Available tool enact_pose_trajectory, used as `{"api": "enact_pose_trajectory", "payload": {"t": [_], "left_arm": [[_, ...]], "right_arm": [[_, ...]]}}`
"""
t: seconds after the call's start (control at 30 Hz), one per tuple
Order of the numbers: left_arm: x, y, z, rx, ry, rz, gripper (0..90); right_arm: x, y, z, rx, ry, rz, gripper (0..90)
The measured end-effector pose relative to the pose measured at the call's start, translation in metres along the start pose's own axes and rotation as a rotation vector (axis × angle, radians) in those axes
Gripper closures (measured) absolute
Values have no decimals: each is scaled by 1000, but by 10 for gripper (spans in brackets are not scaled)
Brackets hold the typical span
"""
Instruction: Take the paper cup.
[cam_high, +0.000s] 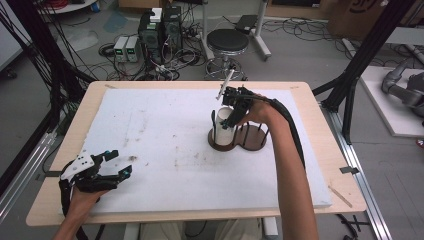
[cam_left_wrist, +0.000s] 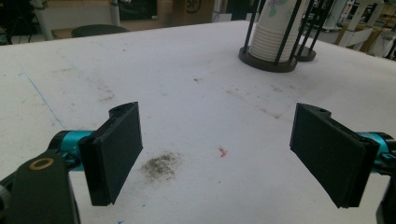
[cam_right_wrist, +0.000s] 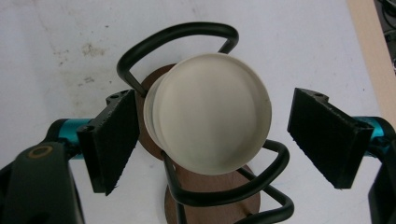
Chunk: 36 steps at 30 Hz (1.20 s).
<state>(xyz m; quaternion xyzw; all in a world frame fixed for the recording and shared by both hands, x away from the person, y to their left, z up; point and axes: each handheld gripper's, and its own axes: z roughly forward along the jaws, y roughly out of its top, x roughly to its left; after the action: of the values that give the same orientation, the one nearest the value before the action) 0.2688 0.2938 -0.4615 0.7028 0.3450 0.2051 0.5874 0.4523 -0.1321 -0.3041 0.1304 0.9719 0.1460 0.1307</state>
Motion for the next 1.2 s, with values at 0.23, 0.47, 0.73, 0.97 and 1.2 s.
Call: {"api": "enact_pose_trajectory", "payload": {"t": [0.23,0.47,0.73,0.97,1.2], "left_arm": [[0,0,0,1,2,-3,168],[0,0,1,9,2,2,168],[0,0,2,13,4,1,168],[0,1,2,15,3,-1,168],[0,1,2,18,3,-1,168]], "right_arm": [[-1,2,5,15,17,1,231],[-4,1,4,16,37,16,334],[-5,1,3,12,46,30,344],[-5,0,2,13,50,32,347],[-6,-1,0,11,49,38,349]]}}
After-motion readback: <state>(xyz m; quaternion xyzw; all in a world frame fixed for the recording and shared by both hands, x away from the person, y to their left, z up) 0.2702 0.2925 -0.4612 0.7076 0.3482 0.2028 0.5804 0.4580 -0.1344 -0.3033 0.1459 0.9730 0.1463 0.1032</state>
